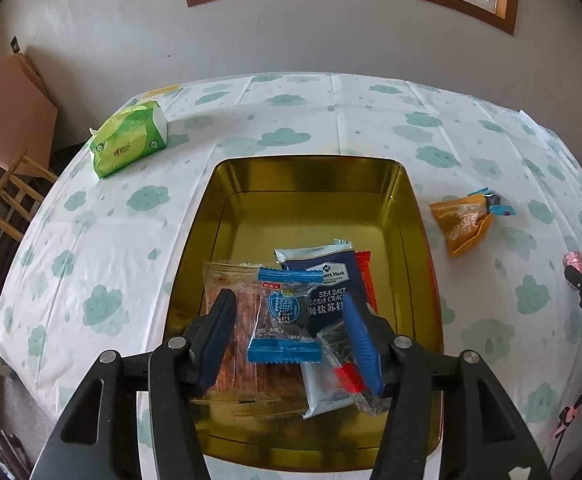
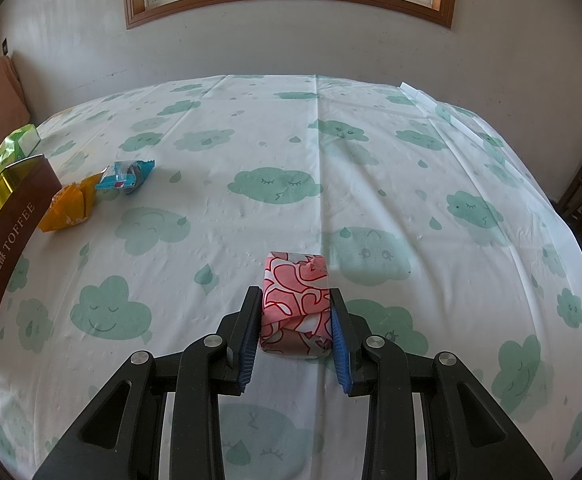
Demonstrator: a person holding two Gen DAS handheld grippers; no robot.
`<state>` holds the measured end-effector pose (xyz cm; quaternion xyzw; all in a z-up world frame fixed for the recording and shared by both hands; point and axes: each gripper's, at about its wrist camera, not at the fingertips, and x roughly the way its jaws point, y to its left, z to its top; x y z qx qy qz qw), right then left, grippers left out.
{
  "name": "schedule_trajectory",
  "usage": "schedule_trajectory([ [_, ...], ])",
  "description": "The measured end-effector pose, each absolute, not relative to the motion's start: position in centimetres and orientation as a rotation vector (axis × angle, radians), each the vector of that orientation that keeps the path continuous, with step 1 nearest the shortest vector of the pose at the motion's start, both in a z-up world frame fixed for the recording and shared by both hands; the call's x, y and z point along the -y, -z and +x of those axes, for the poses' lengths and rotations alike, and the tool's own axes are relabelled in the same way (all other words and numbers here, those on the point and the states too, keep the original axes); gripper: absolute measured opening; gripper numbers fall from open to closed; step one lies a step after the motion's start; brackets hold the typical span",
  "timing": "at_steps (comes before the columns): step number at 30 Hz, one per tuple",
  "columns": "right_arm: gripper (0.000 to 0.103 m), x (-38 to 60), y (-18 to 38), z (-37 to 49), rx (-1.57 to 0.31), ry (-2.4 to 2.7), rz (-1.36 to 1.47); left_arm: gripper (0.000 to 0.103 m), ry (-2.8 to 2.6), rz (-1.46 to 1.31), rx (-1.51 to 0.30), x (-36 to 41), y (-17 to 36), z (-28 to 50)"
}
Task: Organize snacks
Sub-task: 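Lift the open left tool away from the tin, then carry the pink-wrapped candy over the gold tin and lower it with the right tool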
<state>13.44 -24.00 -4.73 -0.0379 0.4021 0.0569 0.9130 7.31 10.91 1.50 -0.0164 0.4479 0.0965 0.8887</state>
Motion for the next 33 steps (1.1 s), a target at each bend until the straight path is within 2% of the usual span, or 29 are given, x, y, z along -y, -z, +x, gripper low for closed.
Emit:
schedule_trajectory([
  [14, 0.033, 23.9, 4.7, 13.4, -0.828, -0.116, -0.081, 0.055, -0.192, -0.083, -0.93, -12.0, -2.1, 5.5],
  [33, 0.031, 23.6, 4.5, 13.3, -0.832, -0.065, -0.077, 0.064, -0.244, -0.138, -0.908, -16.4, -1.6, 2.4],
])
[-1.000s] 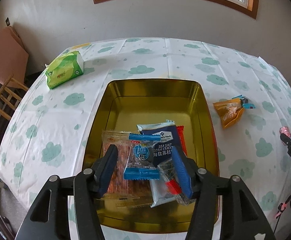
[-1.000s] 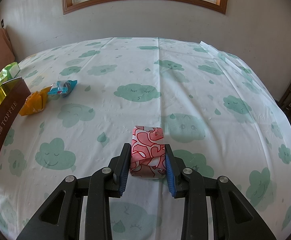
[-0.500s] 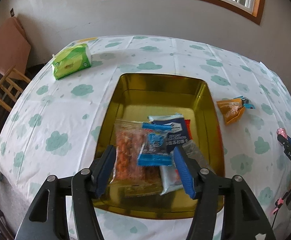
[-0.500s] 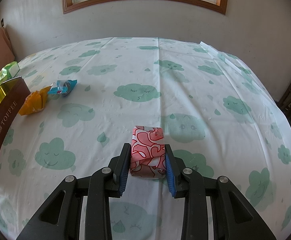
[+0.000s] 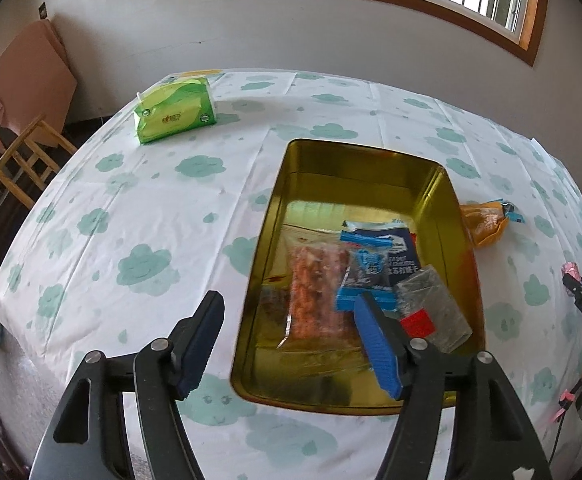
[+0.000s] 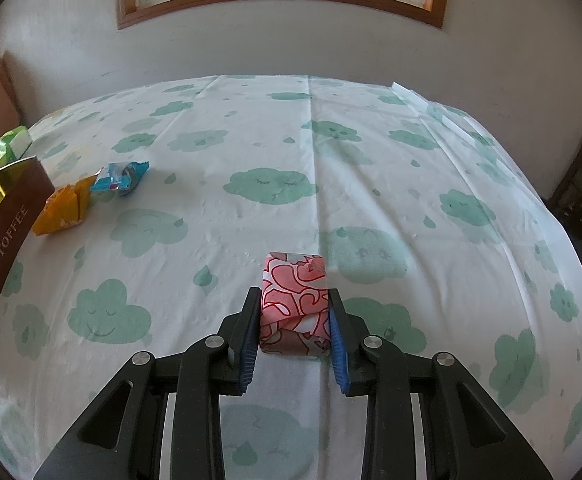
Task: Organize snacks
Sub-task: 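Carry the pink-wrapped candy over the gold tin and lower it with the right tool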
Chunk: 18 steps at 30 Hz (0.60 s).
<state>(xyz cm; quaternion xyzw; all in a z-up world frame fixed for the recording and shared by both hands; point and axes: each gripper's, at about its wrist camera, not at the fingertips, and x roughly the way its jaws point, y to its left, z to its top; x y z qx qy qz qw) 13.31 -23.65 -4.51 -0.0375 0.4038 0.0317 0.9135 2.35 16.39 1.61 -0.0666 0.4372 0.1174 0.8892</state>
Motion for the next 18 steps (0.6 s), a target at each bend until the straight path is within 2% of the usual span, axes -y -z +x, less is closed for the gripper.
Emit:
schedule_trajectory([
  [8, 0.031, 21.0, 2.2, 12.0, -0.805, -0.123, -0.069, 0.064, -0.267, -0.168, -0.885, -18.1, -1.7, 1.4],
  [18, 0.031, 12.0, -1.1, 9.9, -0.765, -0.378, -0.095, 0.064, -0.28, -0.209, -0.869, -19.8, -1.6, 0.2],
])
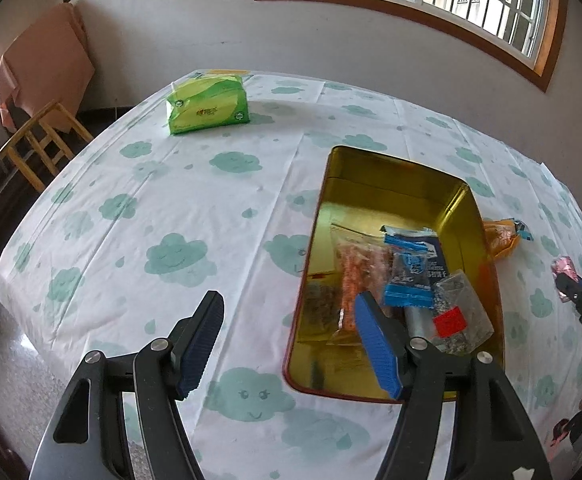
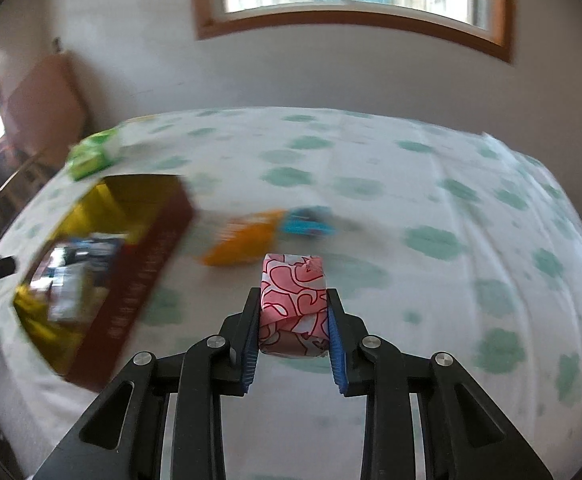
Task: Organize snacks
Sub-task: 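Carry the pink-wrapped candy over the gold tin and lower it with the right tool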
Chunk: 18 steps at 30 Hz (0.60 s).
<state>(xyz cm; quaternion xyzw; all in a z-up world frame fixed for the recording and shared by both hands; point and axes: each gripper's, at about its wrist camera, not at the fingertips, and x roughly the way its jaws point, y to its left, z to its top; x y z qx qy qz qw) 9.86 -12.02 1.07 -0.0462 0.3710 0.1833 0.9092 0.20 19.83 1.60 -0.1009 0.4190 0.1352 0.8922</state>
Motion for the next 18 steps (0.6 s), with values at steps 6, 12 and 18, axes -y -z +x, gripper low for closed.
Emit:
schedule_trajectory([
  [6, 0.031, 6.1, -1.5, 8.1, -0.768, -0.494, -0.148, 0.064, -0.292, -0.221, -0.878, -21.1, -1.2, -0.6],
  [12, 0.031, 1.5, -0.9, 7.6, -0.783, -0.549, -0.212, 0.064, -0.3, -0.227, -0.883, -21.9, -1.0, -1.2],
  [18, 0.031, -1.2, -0.4, 7.0, -0.78, -0.567, -0.273, 0.064, -0.311, -0.233, -0.887, -22.7, -0.8, -1.5],
])
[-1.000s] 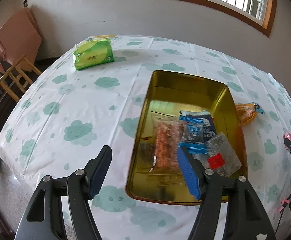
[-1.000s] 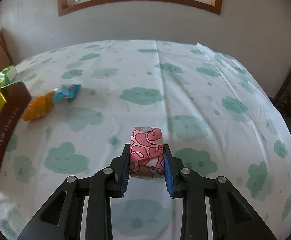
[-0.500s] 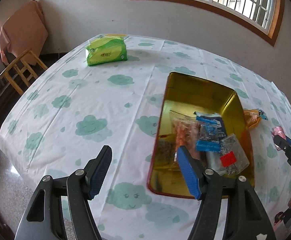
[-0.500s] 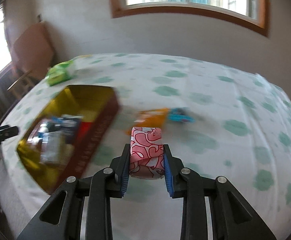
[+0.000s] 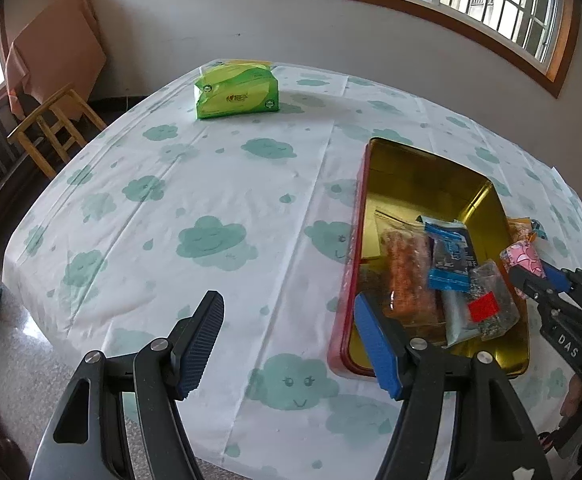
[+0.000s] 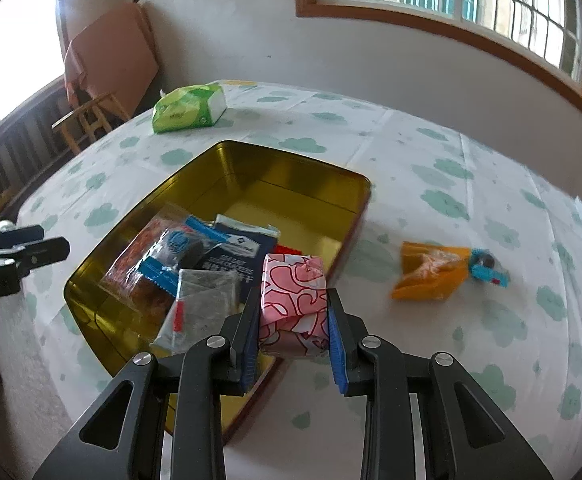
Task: Organize snacks
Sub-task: 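Carry the pink-wrapped candy over the gold tin and lower it with the right tool, then open the right tool to drop the pink candy and lift away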
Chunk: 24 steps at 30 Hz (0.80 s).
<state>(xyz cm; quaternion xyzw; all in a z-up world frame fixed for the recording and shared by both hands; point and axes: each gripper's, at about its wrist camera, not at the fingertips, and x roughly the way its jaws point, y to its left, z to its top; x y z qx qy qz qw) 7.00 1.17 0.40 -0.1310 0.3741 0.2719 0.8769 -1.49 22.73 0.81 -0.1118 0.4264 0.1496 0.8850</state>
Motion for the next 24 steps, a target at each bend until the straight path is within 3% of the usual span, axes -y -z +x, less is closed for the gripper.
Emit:
schedule_trajectory([
  [24, 0.032, -4.0, 0.0, 5.0, -0.807, -0.68, -0.201, 0.069, -0.321, -0.195, -0.914, -22.2, -0.1, -1.4],
])
